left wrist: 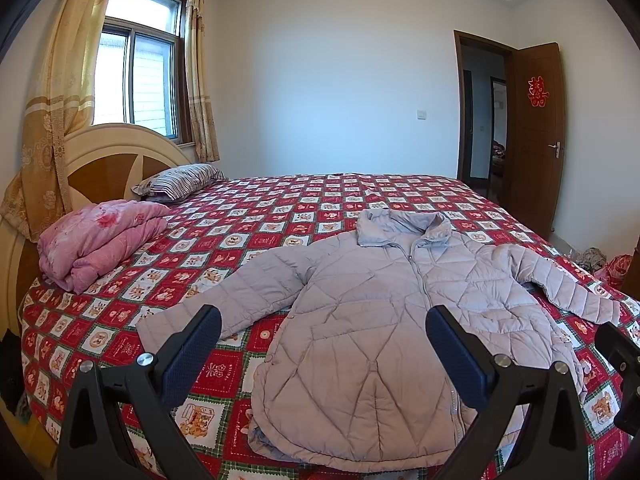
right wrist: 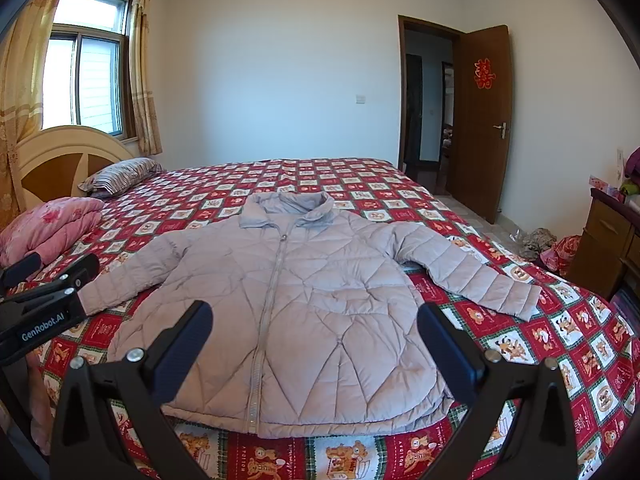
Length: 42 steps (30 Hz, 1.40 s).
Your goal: Fold large clothes
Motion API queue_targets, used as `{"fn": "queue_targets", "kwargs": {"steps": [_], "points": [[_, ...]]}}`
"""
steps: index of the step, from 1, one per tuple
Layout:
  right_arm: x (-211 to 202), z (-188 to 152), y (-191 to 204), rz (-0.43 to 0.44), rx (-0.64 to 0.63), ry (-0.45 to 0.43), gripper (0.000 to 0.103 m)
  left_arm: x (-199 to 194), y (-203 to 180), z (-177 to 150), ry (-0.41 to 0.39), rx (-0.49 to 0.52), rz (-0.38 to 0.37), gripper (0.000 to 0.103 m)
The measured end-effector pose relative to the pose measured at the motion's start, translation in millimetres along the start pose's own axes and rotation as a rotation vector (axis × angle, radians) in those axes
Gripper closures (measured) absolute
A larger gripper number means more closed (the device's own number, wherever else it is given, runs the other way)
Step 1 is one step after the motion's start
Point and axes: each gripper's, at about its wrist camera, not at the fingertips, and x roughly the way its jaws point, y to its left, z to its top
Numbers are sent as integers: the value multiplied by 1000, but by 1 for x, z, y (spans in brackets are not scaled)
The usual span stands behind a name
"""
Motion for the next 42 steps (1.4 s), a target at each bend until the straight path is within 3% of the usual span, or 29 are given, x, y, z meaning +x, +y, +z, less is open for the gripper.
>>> {"fn": "queue_targets", "kwargs": {"steps": [37,42], "points": [[2,-7,8,1,1,11,0,6,8,-7,3,0,6,1],[23,-22,-1,-19,42,80,0,33,9,-24,74,5,31,1]]}}
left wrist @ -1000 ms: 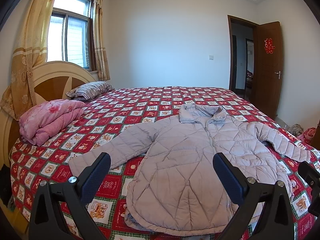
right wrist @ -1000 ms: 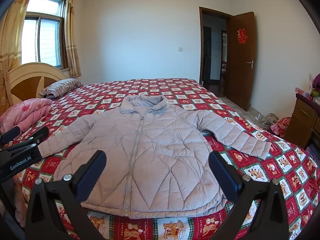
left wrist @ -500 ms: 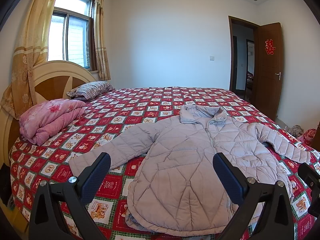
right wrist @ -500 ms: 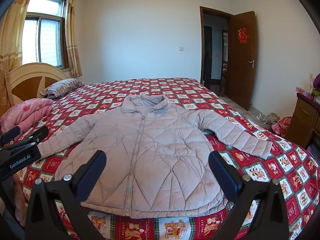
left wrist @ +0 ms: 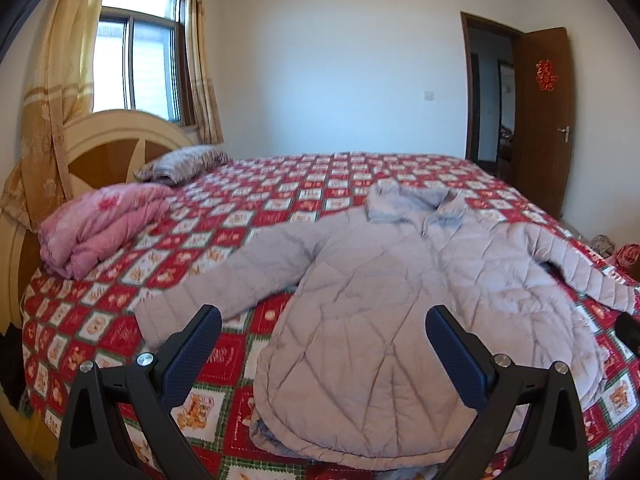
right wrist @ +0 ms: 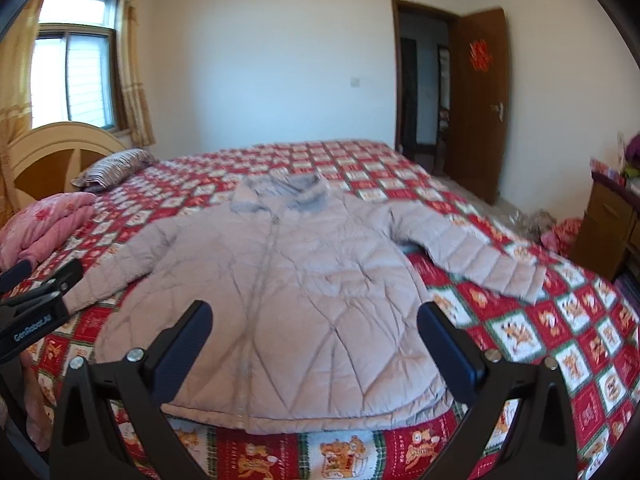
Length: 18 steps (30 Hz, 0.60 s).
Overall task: Fold large clothes
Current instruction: 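Grasp the jacket sleeve cuff with the right gripper and lift it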
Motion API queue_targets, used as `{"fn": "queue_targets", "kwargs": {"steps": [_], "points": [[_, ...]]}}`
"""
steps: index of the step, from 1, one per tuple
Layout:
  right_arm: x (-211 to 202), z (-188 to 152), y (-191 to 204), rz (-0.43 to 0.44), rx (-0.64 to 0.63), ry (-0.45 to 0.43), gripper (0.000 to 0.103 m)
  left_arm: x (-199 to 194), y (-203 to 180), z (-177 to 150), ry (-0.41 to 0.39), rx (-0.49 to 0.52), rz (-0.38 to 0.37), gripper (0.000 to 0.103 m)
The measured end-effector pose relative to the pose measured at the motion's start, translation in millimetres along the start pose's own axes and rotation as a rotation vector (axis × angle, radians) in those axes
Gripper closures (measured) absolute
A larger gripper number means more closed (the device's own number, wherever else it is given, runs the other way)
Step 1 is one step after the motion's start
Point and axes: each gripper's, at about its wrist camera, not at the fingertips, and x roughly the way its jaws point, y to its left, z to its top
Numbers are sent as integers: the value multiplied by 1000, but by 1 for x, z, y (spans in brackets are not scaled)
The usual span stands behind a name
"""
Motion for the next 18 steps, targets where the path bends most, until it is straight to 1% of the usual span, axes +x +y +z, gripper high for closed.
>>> {"fn": "queue_targets", "kwargs": {"steps": [4,6,8,12,15,17,18], "points": [[11,-5,-13,-5,32,31,0,23,-3,-7,8,15,16,1],[21,-7,-25,0,61,58,0,41,-8,-9,33,32,17,1],[34,-9,-44,-20,103,96,0,61,-12,-9,61,44,11,1],[62,-12,-96,-83,213,174,0,98,-26,-9,92,81,16,1],[80,-9,-135,-133,292,217,0,121,-34,-8,107,89,19,1],[92,-4,-166,-177,355,227,2,136,-38,-7,110,96,31,1],[98,-2,-180,-200,383,233,5,143,-39,-6,113,99,39,1]]}}
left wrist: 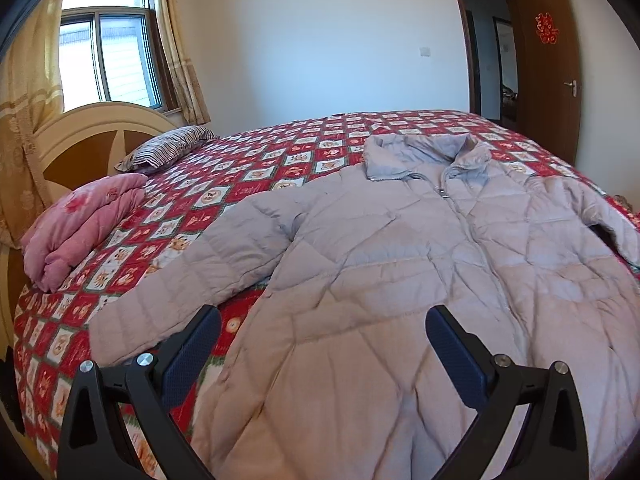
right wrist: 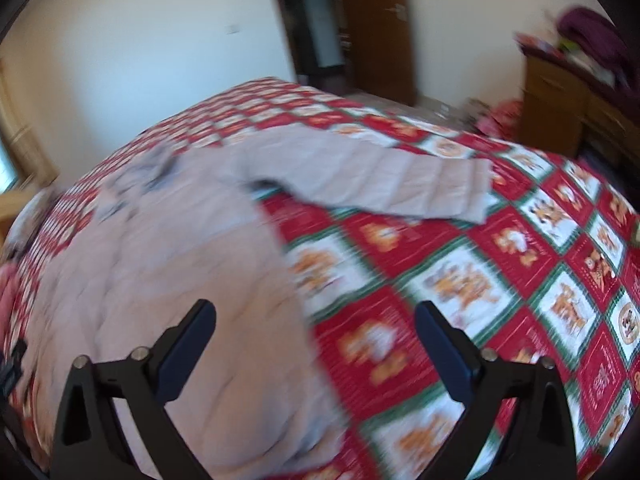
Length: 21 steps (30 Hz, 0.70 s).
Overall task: Fold large clothes
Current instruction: 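Grasp the jacket sleeve cuff with the right gripper and lift it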
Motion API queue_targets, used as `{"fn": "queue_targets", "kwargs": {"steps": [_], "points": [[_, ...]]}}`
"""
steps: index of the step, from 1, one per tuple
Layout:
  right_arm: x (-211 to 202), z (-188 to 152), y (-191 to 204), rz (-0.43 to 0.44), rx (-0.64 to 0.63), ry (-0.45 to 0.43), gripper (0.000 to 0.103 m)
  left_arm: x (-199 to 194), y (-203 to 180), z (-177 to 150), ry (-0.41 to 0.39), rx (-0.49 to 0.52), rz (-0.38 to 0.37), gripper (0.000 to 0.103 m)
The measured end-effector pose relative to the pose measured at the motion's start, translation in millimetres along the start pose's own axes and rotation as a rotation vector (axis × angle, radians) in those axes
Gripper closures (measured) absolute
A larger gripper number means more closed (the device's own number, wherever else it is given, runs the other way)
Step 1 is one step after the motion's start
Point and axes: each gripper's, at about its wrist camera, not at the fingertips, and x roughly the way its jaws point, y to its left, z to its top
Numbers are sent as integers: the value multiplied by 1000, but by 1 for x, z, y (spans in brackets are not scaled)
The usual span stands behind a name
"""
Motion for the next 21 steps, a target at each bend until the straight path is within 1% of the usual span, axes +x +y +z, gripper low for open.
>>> {"fn": "queue_targets", "kwargs": {"steps": [6,8,11,13,14,15,16,17,18,21], "points": [[49,51,-61,-153,148,-9,11,41,-2,11,17,6,52,1],[67,63,-82,-195,207,-1,16,53,-3,10,27,18,85,1],[93,75,-104,-243,258,25,25,73,1,4,74,9,101,1],[108,79,-113,-252,270,48,40,83,7,-3,101,-6,104,1],[111,81,-114,-268,259,42,41,88,9,-5,112,-11,102,1],[112,83,-113,-278,232,24,48,93,11,-7,123,-16,106,1],[114,85,-111,-295,208,25,57,97,15,-9,135,-24,106,1],[115,88,-110,-305,189,19,67,99,17,-10,145,-33,100,1],[116,90,-111,-288,177,17,84,101,20,-10,153,-44,94,1],[114,93,-109,-272,138,13,90,104,30,-8,183,-71,73,1]]}}
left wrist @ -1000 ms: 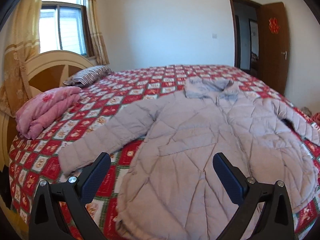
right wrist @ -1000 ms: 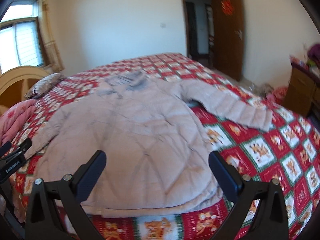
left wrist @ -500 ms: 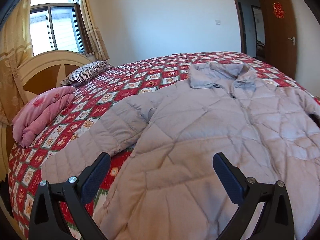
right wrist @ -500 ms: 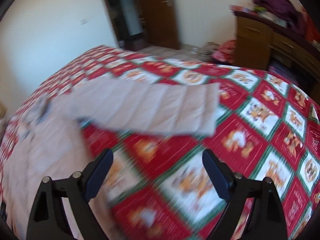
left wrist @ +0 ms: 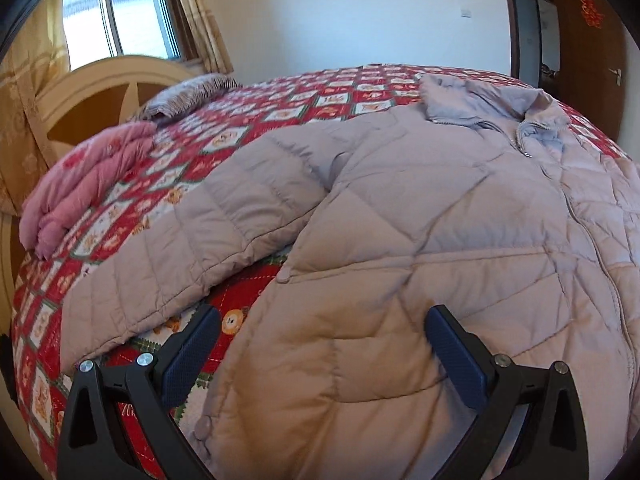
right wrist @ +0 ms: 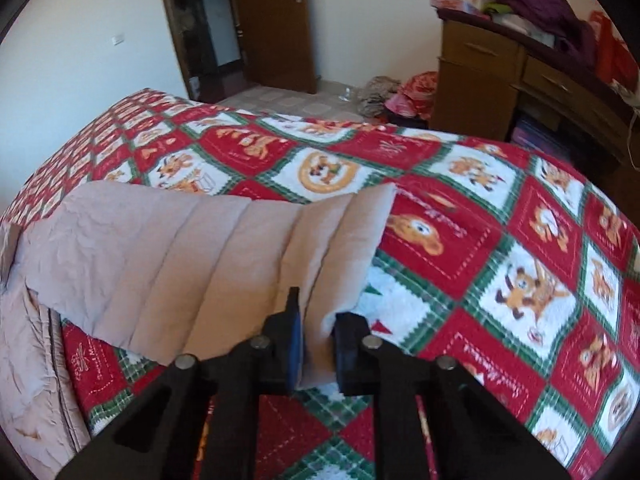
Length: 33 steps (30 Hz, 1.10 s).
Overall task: Fold large clothes
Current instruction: 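Grasp the jacket sleeve cuff with the right gripper and lift it, then carry the sleeve across the jacket body with the right gripper and release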
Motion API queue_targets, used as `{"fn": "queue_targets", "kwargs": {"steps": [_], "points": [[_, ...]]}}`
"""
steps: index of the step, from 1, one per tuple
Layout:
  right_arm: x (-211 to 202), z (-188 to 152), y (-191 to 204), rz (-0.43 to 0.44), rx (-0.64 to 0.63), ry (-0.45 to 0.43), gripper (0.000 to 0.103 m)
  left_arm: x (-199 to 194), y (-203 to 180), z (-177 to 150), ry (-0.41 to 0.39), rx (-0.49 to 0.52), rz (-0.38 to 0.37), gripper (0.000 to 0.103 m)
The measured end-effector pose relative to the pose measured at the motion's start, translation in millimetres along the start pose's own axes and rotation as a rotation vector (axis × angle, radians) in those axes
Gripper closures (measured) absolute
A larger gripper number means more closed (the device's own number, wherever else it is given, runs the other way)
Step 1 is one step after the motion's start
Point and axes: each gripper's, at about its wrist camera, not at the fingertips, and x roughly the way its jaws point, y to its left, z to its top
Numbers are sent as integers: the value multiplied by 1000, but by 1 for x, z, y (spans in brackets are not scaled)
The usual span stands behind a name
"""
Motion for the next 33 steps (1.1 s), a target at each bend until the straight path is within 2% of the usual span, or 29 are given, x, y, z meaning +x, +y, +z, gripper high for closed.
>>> {"fn": "queue_targets", "kwargs": {"steps": [2,7,12,16,21,25,33], "points": [[-8,2,8,2,-31,-33,91,-2,5,5,8,-9,-12,1],[-45,8,40,36,-123,-152,92,-23,16,24,-27,12,-14,1],[-88,13,95,104,-240,-256,93,-43,26,51,-75,17,-33,1],[-118,5,154,171,-353,-326,93,-51,26,69,-129,19,-27,1],[-127,-25,225,244,-481,-352,93,-46,23,84,-142,21,-21,1],[-121,-63,286,293,-582,-356,93,-41,24,89,-150,21,-33,1],[-102,-117,356,394,-676,-290,91,-12,42,88,-100,17,35,1]]}}
